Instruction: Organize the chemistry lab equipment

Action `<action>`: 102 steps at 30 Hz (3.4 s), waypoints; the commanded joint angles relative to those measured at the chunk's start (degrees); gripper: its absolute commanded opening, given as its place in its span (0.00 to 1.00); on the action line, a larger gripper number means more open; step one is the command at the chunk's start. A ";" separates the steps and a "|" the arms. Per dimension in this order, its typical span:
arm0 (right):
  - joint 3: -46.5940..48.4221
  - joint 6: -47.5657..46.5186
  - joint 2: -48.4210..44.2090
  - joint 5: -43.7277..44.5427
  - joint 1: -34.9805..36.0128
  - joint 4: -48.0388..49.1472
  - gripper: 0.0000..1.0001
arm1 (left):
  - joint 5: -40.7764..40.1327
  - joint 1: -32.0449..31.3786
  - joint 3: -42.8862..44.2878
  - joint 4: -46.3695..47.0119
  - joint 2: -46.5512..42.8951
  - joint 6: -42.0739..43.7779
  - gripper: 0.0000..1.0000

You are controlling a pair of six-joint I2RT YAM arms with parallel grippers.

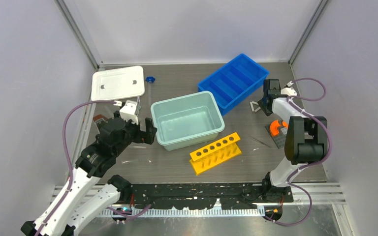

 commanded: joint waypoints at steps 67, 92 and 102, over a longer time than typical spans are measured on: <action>16.89 -25.12 -12.49 -16.38 31.98 -2.56 0.11 | -2.54 -0.17 0.02 2.07 -0.75 0.57 1.00; 25.38 -26.55 12.58 -7.22 47.21 -2.77 0.17 | -3.27 -0.16 -0.04 1.97 -1.23 0.66 1.00; 24.99 -25.93 8.29 -6.49 47.31 -4.78 0.37 | -3.47 -0.18 -0.09 1.92 -1.31 0.66 1.00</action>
